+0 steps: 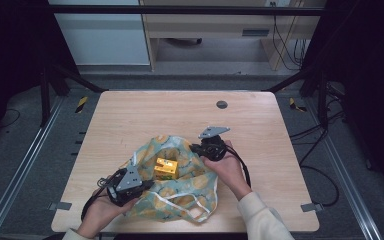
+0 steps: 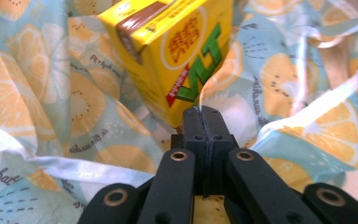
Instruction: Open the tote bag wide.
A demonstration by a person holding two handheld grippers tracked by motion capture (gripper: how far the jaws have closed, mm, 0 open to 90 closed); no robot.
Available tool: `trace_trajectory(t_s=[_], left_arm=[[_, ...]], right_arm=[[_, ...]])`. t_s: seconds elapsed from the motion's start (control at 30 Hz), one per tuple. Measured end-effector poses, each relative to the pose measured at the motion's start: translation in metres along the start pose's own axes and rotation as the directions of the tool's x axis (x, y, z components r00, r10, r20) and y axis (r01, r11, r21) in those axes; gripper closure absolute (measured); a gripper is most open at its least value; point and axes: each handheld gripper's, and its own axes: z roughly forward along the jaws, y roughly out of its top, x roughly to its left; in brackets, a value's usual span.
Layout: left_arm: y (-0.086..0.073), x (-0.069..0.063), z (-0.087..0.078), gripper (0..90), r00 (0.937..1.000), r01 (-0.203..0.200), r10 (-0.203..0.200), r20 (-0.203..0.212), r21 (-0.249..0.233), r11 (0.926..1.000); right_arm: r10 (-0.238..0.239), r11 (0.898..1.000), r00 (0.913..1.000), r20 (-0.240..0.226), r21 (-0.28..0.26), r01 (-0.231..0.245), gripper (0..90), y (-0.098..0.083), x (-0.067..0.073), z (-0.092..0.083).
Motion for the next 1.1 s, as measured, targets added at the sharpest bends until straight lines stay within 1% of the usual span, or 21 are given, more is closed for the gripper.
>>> trace_trajectory(t_s=[0.03, 0.1, 0.13, 0.17, 0.23, 0.3, 0.4, 0.6, 0.77, 0.83, 0.9, 0.97, 1.1], left_arm=[[-0.001, -0.001, 0.002, 90.0, 0.9999, -0.01, 0.01, 0.004, 0.017, 0.9998], [-0.005, -0.002, 0.005, 90.0, 0.9992, -0.04, 0.04, 0.005, 0.074, 0.9965], [-0.006, -0.002, 0.007, 90.0, 0.9989, -0.046, 0.046, 0.007, 0.092, 0.9947], [-0.008, -0.002, 0.008, 90.0, 0.9986, -0.054, 0.053, 0.006, 0.123, 0.991], [-0.012, 0.0, 0.011, 90.0, 0.9988, -0.048, 0.049, -0.002, 0.152, 0.9872], [-0.014, 0.001, 0.013, 90.0, 0.9992, -0.039, 0.04, -0.002, 0.159, 0.9865], [-0.016, 0.003, 0.014, 90.0, 0.999, -0.042, 0.044, -0.007, 0.176, 0.9836], [-0.017, 0.004, 0.013, 90.0, 0.9988, -0.042, 0.046, -0.018, 0.175, 0.9836], [-0.018, 0.004, 0.014, 90.0, 0.9986, -0.047, 0.05, -0.014, 0.186, 0.9814], [-0.019, 0.003, 0.014, 90.0, 0.9984, -0.048, 0.053, -0.021, 0.191, 0.9804], [-0.02, 0.004, 0.015, 90.0, 0.9984, -0.048, 0.053, -0.021, 0.195, 0.9797], [-0.02, 0.004, 0.015, 90.0, 0.9984, -0.049, 0.054, -0.019, 0.201, 0.9784], [-0.02, 0.004, 0.015, 90.0, 0.9984, -0.047, 0.052, -0.02, 0.204, 0.9778]], right_arm=[[0.009, 1.0, 1.0, 0.003, 0.009, -0.009, 89.9, -0.002, -0.003, 0.001], [0.016, 1.0, 0.9998, 0.009, 0.02, -0.016, 89.8, -0.004, -0.006, 0.003], [0.025, 0.999, 0.9996, 0.013, 0.027, -0.025, 89.8, -0.006, -0.008, 0.004], [0.028, 0.999, 0.9995, 0.016, 0.029, -0.028, 89.8, -0.007, -0.01, 0.004], [0.038, 0.999, 0.9989, 0.026, 0.038, -0.039, 89.8, -0.011, -0.014, 0.004], [0.048, 0.998, 0.9983, 0.034, 0.04, -0.049, 89.8, -0.014, -0.018, 0.004], [0.063, 0.997, 0.997, 0.045, 0.049, -0.065, 89.9, -0.018, -0.025, 0.004], [0.094, 0.994, 0.9936, 0.064, 0.054, -0.097, 89.9, -0.023, -0.033, 0.002], [0.094, 0.994, 0.993, 0.072, 0.057, -0.098, 89.9, -0.026, -0.038, -0.001], [0.104, 0.992, 0.9914, 0.079, 0.061, -0.109, 89.9, -0.027, -0.039, -0.001], [0.103, 0.992, 0.9914, 0.081, 0.066, -0.108, 89.9, -0.029, -0.042, -0.001], [0.112, 0.991, 0.9898, 0.088, 0.062, -0.118, 90.0, -0.03, -0.043, -0.001], [0.103, 0.992, 0.9901, 0.095, 0.064, -0.109, 90.0, -0.032, -0.045, -0.002]])
